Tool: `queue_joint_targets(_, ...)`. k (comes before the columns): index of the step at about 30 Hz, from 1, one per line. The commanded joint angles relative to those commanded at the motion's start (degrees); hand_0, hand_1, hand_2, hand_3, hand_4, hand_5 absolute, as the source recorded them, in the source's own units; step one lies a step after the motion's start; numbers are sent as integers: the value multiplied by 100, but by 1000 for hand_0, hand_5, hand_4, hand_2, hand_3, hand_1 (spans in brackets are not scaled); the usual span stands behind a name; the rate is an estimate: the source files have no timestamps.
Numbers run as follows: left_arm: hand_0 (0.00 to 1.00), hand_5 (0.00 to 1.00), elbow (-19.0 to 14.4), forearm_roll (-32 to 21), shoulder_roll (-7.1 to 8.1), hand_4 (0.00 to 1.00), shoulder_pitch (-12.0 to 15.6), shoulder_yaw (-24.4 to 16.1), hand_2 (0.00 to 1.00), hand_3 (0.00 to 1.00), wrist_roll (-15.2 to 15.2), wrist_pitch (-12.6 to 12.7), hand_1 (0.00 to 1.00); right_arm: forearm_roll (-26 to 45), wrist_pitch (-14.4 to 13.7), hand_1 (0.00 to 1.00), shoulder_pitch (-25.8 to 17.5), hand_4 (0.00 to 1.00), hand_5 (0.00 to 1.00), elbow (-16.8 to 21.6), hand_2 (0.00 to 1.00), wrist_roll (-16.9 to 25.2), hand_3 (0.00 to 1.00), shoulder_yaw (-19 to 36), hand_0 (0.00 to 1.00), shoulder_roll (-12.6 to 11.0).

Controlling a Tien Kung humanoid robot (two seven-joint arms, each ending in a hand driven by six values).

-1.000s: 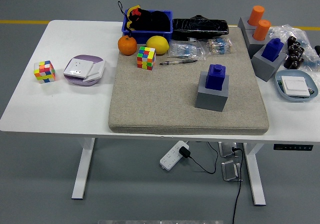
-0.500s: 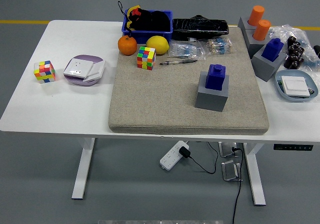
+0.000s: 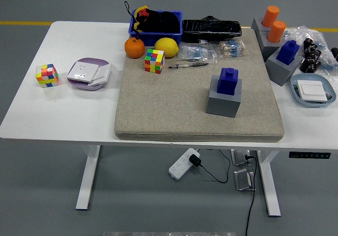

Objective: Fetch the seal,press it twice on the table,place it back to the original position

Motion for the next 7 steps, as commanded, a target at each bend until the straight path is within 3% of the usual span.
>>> queue_joint_targets(7, 718, 239, 3, -4, -14, 631, 5, -14, 685, 720, -1, -4, 692, 1, -2, 666, -2, 764, 188, 12, 666, 0, 612, 3, 784, -2)
